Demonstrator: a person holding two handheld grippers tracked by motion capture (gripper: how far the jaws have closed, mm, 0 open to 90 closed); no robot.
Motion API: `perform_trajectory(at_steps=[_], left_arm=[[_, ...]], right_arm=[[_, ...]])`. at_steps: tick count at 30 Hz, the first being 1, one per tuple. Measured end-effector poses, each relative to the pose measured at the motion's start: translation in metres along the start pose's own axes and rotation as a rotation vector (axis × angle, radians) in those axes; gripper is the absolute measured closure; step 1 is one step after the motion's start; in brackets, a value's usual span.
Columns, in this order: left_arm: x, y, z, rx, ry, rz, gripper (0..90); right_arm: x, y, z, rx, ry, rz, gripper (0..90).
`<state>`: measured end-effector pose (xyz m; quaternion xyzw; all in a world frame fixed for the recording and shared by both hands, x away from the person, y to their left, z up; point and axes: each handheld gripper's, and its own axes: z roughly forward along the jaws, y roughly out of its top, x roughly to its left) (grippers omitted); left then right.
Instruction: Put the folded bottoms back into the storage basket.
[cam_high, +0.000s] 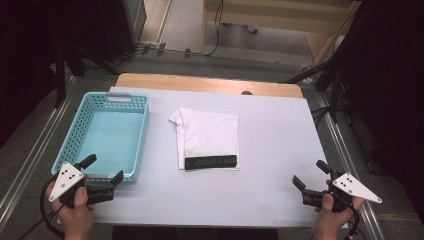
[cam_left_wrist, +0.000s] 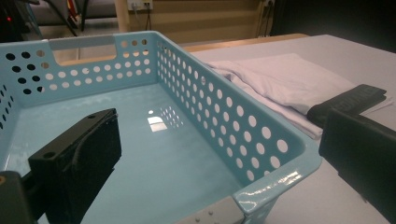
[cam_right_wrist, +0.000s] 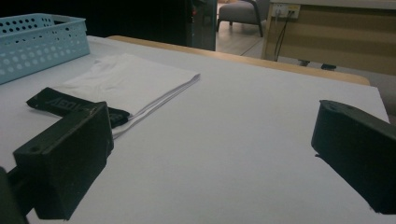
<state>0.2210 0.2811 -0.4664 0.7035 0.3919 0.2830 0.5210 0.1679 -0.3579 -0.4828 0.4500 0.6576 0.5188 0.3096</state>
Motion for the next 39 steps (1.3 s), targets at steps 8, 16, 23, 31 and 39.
perform_trajectory(at_steps=[8, 16, 23, 31, 39], left_arm=[[-0.002, 0.002, -0.001, -0.005, 0.0, 0.008, 0.0], [-0.011, 0.011, 0.0, -0.02, -0.014, 0.017, 0.0], [-0.026, 0.025, 0.007, -0.02, -0.044, 0.043, 0.0], [-0.041, 0.04, 0.019, -0.022, -0.077, 0.054, 0.0], [-0.057, 0.057, 0.035, -0.02, -0.123, 0.077, 0.0]], right_arm=[[0.002, 0.0, 0.001, 0.002, 0.009, -0.002, 0.0], [0.003, 0.0, 0.001, 0.003, 0.009, -0.007, 0.0], [0.005, 0.001, 0.002, 0.005, 0.013, -0.016, 0.0], [0.01, 0.002, 0.004, 0.009, 0.023, -0.022, 0.0], [0.01, 0.002, 0.004, 0.004, 0.027, -0.019, 0.0]])
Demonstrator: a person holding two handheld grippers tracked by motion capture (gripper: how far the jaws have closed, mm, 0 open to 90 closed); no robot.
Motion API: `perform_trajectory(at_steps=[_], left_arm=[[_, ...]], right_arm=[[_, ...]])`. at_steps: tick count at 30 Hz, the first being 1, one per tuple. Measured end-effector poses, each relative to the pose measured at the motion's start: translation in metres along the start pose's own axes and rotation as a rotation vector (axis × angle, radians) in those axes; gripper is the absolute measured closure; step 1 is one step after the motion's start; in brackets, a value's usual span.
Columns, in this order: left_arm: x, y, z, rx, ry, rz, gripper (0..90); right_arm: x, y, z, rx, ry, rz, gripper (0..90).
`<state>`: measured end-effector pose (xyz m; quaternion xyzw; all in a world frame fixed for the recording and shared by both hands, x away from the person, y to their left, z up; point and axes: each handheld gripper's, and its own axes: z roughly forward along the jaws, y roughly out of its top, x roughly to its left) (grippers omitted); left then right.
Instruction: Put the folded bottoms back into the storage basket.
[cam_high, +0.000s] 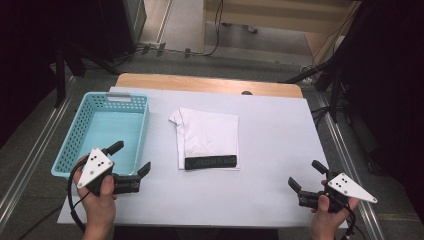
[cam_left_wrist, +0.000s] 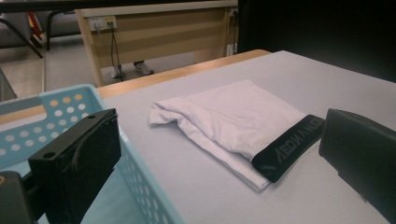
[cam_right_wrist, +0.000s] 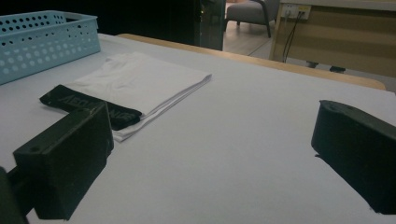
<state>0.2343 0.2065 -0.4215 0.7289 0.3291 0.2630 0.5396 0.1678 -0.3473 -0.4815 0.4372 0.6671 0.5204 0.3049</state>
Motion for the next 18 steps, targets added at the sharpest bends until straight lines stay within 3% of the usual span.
perform_trajectory(at_steps=[18], left_arm=[[-0.024, 0.022, 0.041, 0.026, -0.094, 0.03, 0.0]], right_arm=[[-0.002, -0.001, -0.001, -0.009, -0.004, 0.004, 0.0]])
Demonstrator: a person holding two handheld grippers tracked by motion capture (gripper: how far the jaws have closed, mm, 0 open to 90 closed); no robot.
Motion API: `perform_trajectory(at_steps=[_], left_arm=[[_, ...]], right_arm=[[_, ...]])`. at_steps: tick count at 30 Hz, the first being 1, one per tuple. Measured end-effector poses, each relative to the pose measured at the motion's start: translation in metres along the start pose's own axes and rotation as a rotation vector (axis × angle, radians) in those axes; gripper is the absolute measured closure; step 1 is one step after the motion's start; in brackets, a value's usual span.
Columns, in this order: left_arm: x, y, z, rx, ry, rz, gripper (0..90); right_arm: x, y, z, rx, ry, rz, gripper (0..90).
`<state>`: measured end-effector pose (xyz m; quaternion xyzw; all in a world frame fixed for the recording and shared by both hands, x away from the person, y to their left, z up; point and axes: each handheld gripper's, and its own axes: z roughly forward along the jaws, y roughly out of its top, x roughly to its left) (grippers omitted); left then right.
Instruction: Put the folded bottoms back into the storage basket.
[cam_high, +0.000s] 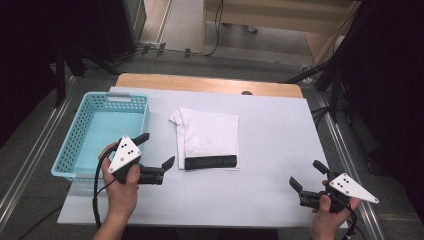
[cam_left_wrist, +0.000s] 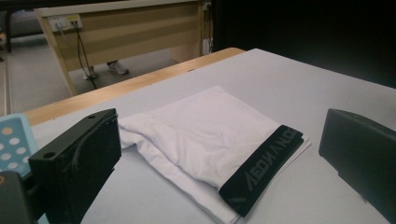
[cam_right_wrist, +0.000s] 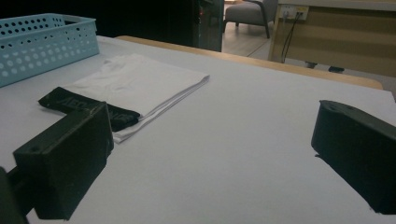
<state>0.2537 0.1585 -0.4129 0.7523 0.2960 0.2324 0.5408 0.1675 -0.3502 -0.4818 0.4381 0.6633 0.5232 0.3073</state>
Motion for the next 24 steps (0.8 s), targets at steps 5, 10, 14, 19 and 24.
perform_trajectory(at_steps=[5, 10, 14, 19, 24], left_arm=[[-0.005, 0.006, 0.009, 0.003, -0.018, 0.007, 0.0], [-0.009, 0.011, 0.019, 0.007, -0.038, 0.01, 0.0], [-0.015, 0.016, 0.03, 0.013, -0.062, 0.014, 0.0], [-0.018, 0.021, 0.04, 0.012, -0.08, 0.018, 0.0], [-0.021, 0.024, 0.05, 0.019, -0.098, 0.011, 0.0]], right_arm=[[0.0, 0.0, 0.0, 0.0, 0.001, 0.0, 0.0], [0.0, 0.0, 0.0, 0.0, 0.001, 0.001, 0.0], [0.0, 0.0, -0.001, 0.001, 0.002, 0.007, 0.0], [-0.001, 0.0, -0.001, -0.001, 0.0, 0.006, 0.0], [-0.001, 0.0, -0.002, -0.001, -0.001, 0.005, 0.0]])
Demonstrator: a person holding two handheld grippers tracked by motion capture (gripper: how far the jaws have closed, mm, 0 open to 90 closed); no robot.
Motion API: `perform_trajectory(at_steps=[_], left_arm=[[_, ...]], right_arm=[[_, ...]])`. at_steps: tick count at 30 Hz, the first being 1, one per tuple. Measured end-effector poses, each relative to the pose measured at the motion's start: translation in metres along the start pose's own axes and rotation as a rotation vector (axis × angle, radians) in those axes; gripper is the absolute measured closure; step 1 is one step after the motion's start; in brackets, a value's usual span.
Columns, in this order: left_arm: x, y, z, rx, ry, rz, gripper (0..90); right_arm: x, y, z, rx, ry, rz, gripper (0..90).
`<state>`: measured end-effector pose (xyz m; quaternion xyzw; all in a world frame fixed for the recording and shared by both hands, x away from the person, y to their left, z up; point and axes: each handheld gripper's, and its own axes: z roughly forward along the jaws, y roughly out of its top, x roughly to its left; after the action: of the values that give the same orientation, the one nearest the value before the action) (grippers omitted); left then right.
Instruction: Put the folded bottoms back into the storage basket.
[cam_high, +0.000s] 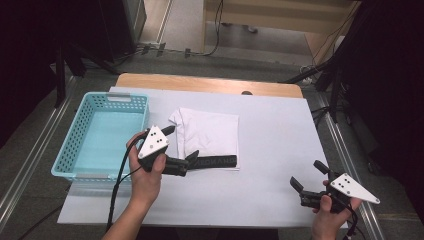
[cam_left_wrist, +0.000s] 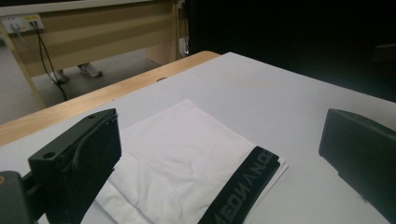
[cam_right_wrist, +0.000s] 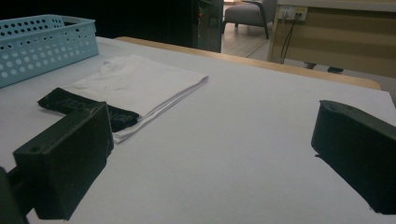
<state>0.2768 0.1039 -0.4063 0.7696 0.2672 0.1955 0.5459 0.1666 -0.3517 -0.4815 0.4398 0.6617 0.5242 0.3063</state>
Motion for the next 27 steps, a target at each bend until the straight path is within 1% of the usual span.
perform_trajectory(at_steps=[3, 7, 8, 10, 11, 12, 15, 16, 18, 19, 20, 21, 24, 25, 26, 27], left_arm=[[0.0, 0.001, 0.004, 0.001, -0.005, -0.003, 0.0], [0.001, 0.002, 0.013, 0.014, -0.006, -0.004, 0.0], [0.001, 0.002, 0.018, 0.023, -0.012, -0.003, 0.0], [0.001, 0.001, 0.024, 0.035, -0.016, -0.004, 0.0], [0.001, 0.001, 0.024, 0.035, -0.016, -0.004, 0.0], [0.002, 0.0, 0.031, 0.047, -0.019, -0.011, 0.0], [0.004, 0.0, 0.04, 0.069, -0.02, -0.023, 0.0], [0.004, 0.0, 0.04, 0.069, -0.02, -0.023, 0.0], [0.007, -0.001, 0.047, 0.093, -0.02, -0.034, 0.0], [0.009, -0.002, 0.052, 0.115, -0.032, -0.046, 0.0], [0.01, -0.003, 0.055, 0.126, -0.038, -0.055, 0.0], [0.01, -0.003, 0.055, 0.126, -0.038, -0.055, 0.0], [0.015, -0.006, 0.06, 0.156, -0.039, -0.074, 0.1], [0.017, -0.008, 0.063, 0.179, -0.034, -0.084, 1.7], [0.017, -0.008, 0.063, 0.179, -0.034, -0.084, 3.3], [0.018, -0.009, 0.065, 0.193, -0.03, -0.088, 3.7]], right_arm=[[0.0, 0.0, 0.0, 0.001, 0.001, -0.001, 0.0], [0.0, 0.0, 0.001, 0.005, 0.003, -0.003, 0.0], [0.0, 0.0, 0.001, 0.006, 0.003, -0.003, 0.0], [-0.001, -0.001, 0.002, 0.006, 0.004, -0.001, 0.0], [-0.001, -0.001, 0.002, 0.009, 0.003, 0.001, 0.0], [-0.001, -0.001, 0.002, 0.008, 0.005, 0.002, 0.0], [-0.001, -0.001, 0.002, 0.009, 0.005, 0.001, 0.0], [-0.001, -0.001, 0.002, 0.009, 0.005, 0.0, 0.0], [-0.001, -0.001, 0.002, 0.009, 0.004, 0.0, 0.0], [-0.002, -0.002, 0.002, 0.008, 0.006, 0.002, 0.0], [-0.002, -0.002, 0.002, 0.009, 0.006, 0.003, 0.0], [-0.002, -0.002, 0.002, 0.008, 0.006, 0.003, 0.0], [-0.002, -0.002, 0.002, 0.011, 0.005, 0.005, 0.0], [-0.002, -0.002, 0.002, 0.01, 0.007, 0.004, 0.0], [-0.002, -0.002, 0.002, 0.011, 0.007, 0.003, 0.0], [-0.002, -0.002, 0.003, 0.012, 0.008, 0.002, 0.0]])
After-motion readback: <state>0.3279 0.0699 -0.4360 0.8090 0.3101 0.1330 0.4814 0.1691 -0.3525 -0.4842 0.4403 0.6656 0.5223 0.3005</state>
